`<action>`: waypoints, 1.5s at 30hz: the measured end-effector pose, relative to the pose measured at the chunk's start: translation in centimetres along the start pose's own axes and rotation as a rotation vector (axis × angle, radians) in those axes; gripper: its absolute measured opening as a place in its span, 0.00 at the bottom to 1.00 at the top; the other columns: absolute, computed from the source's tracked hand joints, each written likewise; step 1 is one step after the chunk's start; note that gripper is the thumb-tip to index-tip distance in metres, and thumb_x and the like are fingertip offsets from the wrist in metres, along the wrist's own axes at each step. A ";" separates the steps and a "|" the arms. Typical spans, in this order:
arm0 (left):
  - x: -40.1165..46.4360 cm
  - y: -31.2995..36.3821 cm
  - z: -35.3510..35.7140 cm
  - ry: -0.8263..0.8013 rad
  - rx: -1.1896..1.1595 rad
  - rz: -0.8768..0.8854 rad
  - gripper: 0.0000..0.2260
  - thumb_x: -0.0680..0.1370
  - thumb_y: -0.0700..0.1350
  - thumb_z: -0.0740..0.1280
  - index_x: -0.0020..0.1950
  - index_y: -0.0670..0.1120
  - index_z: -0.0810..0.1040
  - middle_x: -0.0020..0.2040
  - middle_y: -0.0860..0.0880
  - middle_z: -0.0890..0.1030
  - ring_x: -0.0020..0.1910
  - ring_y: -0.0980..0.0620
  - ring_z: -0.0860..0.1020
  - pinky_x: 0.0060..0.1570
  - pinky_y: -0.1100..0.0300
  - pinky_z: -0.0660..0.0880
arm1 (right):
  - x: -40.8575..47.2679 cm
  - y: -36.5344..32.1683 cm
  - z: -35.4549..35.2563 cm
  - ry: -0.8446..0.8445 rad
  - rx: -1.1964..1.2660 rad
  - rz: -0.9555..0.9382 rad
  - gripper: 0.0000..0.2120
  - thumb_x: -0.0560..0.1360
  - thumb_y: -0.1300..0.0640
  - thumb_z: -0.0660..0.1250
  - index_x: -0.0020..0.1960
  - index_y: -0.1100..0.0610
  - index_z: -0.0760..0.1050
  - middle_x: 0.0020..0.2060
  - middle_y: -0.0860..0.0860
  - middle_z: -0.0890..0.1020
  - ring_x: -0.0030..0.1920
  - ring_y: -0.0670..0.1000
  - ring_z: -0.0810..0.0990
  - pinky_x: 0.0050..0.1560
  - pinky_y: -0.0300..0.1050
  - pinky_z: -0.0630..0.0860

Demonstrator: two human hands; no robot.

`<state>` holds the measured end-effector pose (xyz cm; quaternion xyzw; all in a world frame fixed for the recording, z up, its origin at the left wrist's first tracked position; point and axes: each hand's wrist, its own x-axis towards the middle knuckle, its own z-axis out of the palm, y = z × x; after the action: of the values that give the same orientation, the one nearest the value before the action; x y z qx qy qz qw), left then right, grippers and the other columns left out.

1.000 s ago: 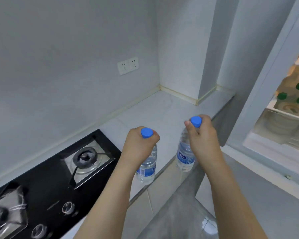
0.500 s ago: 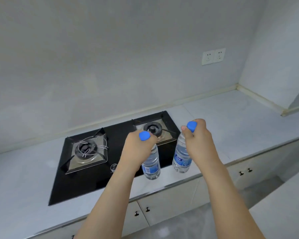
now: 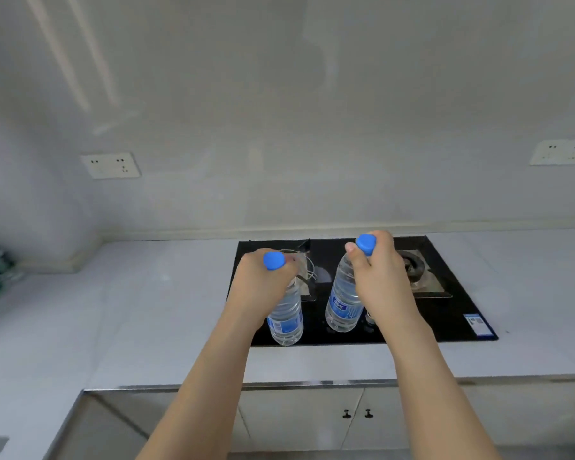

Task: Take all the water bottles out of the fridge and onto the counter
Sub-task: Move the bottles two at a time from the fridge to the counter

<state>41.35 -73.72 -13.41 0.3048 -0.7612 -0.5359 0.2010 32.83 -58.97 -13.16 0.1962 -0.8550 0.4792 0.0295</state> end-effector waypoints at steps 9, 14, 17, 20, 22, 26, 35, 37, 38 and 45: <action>1.2 -4.1 -11.7 0.152 -0.027 -0.039 0.04 0.74 0.42 0.68 0.43 0.43 0.80 0.36 0.48 0.76 0.34 0.50 0.70 0.36 0.59 0.70 | -2.1 -7.3 9.7 -0.060 0.049 -0.091 0.12 0.80 0.49 0.59 0.60 0.54 0.64 0.42 0.47 0.73 0.39 0.42 0.74 0.33 0.30 0.67; 3.5 -5.9 -14.3 0.190 -0.084 -0.094 0.03 0.74 0.43 0.68 0.41 0.47 0.81 0.36 0.51 0.78 0.35 0.51 0.73 0.38 0.58 0.73 | -0.9 -8.7 13.8 -0.100 0.030 -0.124 0.13 0.80 0.48 0.60 0.60 0.54 0.65 0.44 0.48 0.74 0.41 0.45 0.75 0.37 0.32 0.69; 5.6 -6.9 -15.5 0.203 -0.086 -0.117 0.03 0.74 0.43 0.68 0.43 0.45 0.81 0.37 0.50 0.78 0.35 0.51 0.73 0.37 0.59 0.72 | 0.7 -9.2 16.5 -0.127 0.016 -0.136 0.15 0.79 0.47 0.60 0.61 0.54 0.65 0.43 0.48 0.74 0.43 0.47 0.76 0.43 0.40 0.74; 8.1 -7.6 -16.9 0.227 -0.071 -0.109 0.07 0.73 0.43 0.68 0.46 0.40 0.80 0.38 0.47 0.77 0.36 0.50 0.72 0.36 0.58 0.71 | 2.6 -9.9 19.3 -0.155 0.029 -0.163 0.13 0.80 0.47 0.60 0.60 0.53 0.65 0.41 0.47 0.74 0.43 0.49 0.76 0.44 0.44 0.74; 10.0 -8.0 -17.9 0.251 -0.042 -0.113 0.08 0.73 0.43 0.67 0.47 0.38 0.79 0.37 0.48 0.74 0.36 0.51 0.70 0.36 0.58 0.69 | 4.2 -10.5 21.2 -0.177 0.073 -0.179 0.11 0.80 0.49 0.61 0.57 0.52 0.65 0.41 0.46 0.73 0.41 0.47 0.74 0.41 0.39 0.72; 14.2 -8.2 -20.3 0.318 0.002 -0.132 0.08 0.74 0.43 0.68 0.47 0.39 0.79 0.37 0.49 0.74 0.35 0.51 0.69 0.35 0.59 0.68 | 7.6 -12.0 25.1 -0.211 0.163 -0.193 0.09 0.80 0.50 0.61 0.55 0.51 0.65 0.40 0.45 0.73 0.39 0.44 0.73 0.38 0.33 0.69; 19.8 -10.7 -25.7 0.441 -0.016 -0.195 0.07 0.72 0.45 0.69 0.46 0.41 0.80 0.35 0.49 0.74 0.35 0.51 0.70 0.36 0.58 0.69 | 11.4 -15.3 33.1 -0.319 0.191 -0.243 0.11 0.79 0.50 0.62 0.57 0.55 0.67 0.44 0.50 0.75 0.42 0.49 0.74 0.39 0.31 0.68; 20.5 -11.7 -27.3 0.441 -0.028 -0.205 0.07 0.72 0.45 0.69 0.45 0.42 0.80 0.34 0.50 0.74 0.34 0.51 0.69 0.36 0.58 0.69 | 11.5 -16.2 35.0 -0.343 0.184 -0.253 0.11 0.79 0.50 0.62 0.57 0.54 0.67 0.44 0.50 0.76 0.40 0.46 0.74 0.37 0.29 0.68; 20.8 -12.3 -28.2 0.442 -0.028 -0.213 0.05 0.72 0.45 0.69 0.43 0.43 0.80 0.34 0.50 0.74 0.34 0.51 0.70 0.36 0.59 0.69 | 11.4 -16.8 36.1 -0.353 0.183 -0.257 0.11 0.79 0.50 0.63 0.57 0.54 0.67 0.44 0.50 0.76 0.40 0.44 0.73 0.37 0.28 0.68; 22.7 -16.8 -37.5 0.470 -0.035 -0.226 0.07 0.73 0.42 0.69 0.45 0.38 0.79 0.35 0.48 0.73 0.34 0.52 0.68 0.34 0.60 0.68 | 9.5 -22.2 45.5 -0.424 0.165 -0.265 0.10 0.79 0.50 0.63 0.56 0.53 0.68 0.42 0.49 0.75 0.39 0.45 0.73 0.37 0.31 0.68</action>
<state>52.58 -119.17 -16.68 0.5007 -0.6453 -0.4824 0.3165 38.41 -109.99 -17.47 0.4040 -0.7671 0.4873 -0.1041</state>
